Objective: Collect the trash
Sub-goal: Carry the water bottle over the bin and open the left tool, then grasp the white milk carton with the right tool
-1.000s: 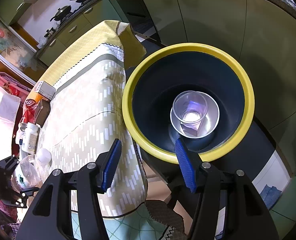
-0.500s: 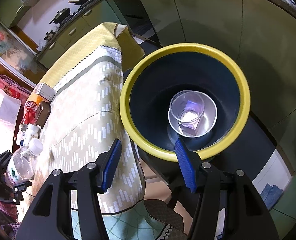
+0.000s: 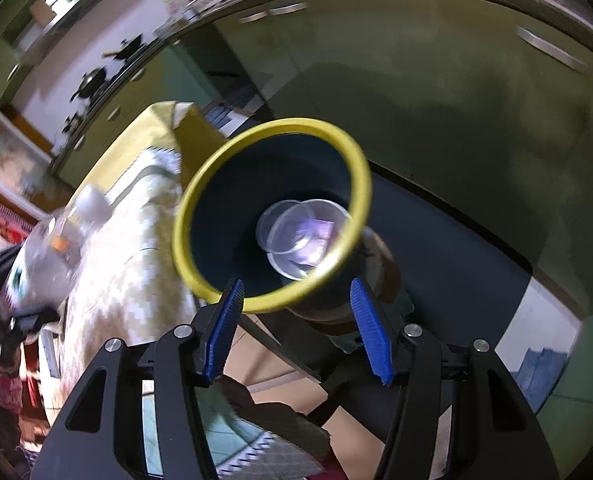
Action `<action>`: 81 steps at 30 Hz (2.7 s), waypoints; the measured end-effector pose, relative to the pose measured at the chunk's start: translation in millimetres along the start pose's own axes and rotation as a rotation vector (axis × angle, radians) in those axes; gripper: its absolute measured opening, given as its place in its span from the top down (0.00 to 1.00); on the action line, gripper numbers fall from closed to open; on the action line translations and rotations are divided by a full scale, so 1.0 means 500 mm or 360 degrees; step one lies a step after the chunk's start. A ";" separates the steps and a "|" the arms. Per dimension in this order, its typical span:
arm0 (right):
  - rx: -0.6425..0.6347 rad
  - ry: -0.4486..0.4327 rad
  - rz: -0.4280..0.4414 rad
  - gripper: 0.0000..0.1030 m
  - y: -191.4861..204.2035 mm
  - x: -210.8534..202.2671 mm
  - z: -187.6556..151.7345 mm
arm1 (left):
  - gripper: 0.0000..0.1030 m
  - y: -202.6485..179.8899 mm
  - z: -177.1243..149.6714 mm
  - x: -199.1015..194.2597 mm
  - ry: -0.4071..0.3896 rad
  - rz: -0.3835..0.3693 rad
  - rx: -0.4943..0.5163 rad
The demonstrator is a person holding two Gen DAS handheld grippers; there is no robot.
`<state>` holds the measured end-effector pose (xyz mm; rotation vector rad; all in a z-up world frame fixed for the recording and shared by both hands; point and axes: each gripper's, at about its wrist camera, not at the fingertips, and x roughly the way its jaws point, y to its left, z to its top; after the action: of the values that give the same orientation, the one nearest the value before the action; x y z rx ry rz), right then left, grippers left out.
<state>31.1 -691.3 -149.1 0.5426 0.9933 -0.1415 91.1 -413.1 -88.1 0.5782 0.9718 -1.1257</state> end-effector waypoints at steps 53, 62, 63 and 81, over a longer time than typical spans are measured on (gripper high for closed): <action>-0.1349 0.0237 0.0631 0.41 0.822 0.327 0.092 | 0.13 0.350 -0.488 -0.395 -0.0832 0.0745 -0.1009; -0.1492 0.0299 0.0570 0.41 0.906 0.423 0.076 | 0.13 0.355 -0.488 -0.402 -0.0866 0.0709 -0.1047; -0.1515 0.0295 0.0557 0.41 0.915 0.433 0.076 | 0.13 0.355 -0.488 -0.403 -0.0868 0.0711 -0.1048; -0.1522 0.0264 0.0491 0.64 0.936 0.453 0.071 | 0.13 0.348 -0.477 -0.392 -0.0860 0.0699 -0.1043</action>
<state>348.1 -277.8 -148.2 -0.1835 0.9993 0.6410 148.8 -65.8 -46.8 -0.0597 0.6368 -0.4737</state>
